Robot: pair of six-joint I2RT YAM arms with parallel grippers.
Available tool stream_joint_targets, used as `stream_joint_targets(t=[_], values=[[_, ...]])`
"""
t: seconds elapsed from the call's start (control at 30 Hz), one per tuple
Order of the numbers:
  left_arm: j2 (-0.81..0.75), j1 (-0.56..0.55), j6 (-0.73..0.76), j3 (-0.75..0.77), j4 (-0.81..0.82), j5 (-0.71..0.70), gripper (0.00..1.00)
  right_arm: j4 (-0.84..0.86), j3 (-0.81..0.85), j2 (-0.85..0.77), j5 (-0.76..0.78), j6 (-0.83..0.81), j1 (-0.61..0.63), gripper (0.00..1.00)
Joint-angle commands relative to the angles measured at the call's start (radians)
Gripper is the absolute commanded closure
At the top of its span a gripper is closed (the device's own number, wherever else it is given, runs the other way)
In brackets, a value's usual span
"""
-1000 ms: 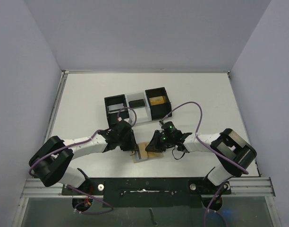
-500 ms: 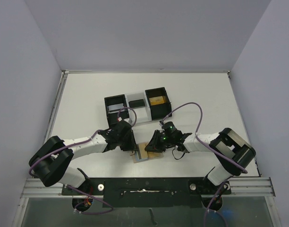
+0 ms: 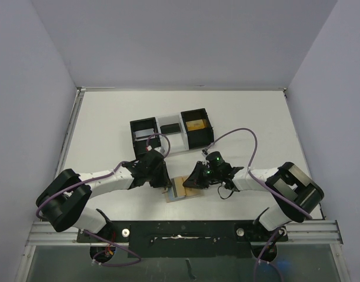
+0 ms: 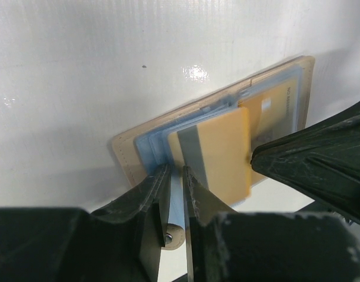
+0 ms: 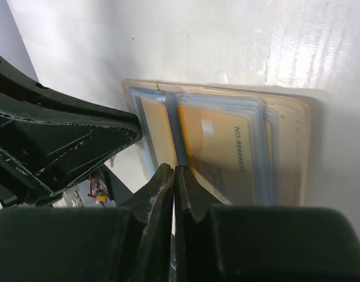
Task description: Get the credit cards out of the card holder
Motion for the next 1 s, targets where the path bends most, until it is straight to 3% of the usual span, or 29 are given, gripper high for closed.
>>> stream_joint_targets(t=[0.0,0.23,0.37,0.53,0.8,0.97], values=[[-0.015,-0.002,0.017,-0.008,0.001,-0.017,0.86,0.049,-0.017,-0.057,-0.026,-0.01,-0.022,0.99],[-0.015,-0.002,0.022,0.002,-0.008,-0.023,0.86,0.043,-0.029,-0.057,-0.033,-0.008,-0.037,0.98],[-0.02,-0.002,0.023,-0.003,-0.006,-0.024,0.87,0.05,-0.02,-0.036,-0.059,-0.013,-0.034,0.86],[-0.016,-0.002,0.023,0.0,-0.003,-0.019,0.87,0.03,0.023,0.015,-0.066,-0.028,-0.01,0.79],[-0.016,-0.002,0.023,-0.002,-0.001,-0.017,0.88,0.071,0.032,0.043,-0.061,-0.017,0.006,0.84],[-0.013,-0.002,0.023,-0.005,-0.001,-0.018,0.89,0.096,0.011,0.015,-0.077,-0.015,-0.011,0.99]])
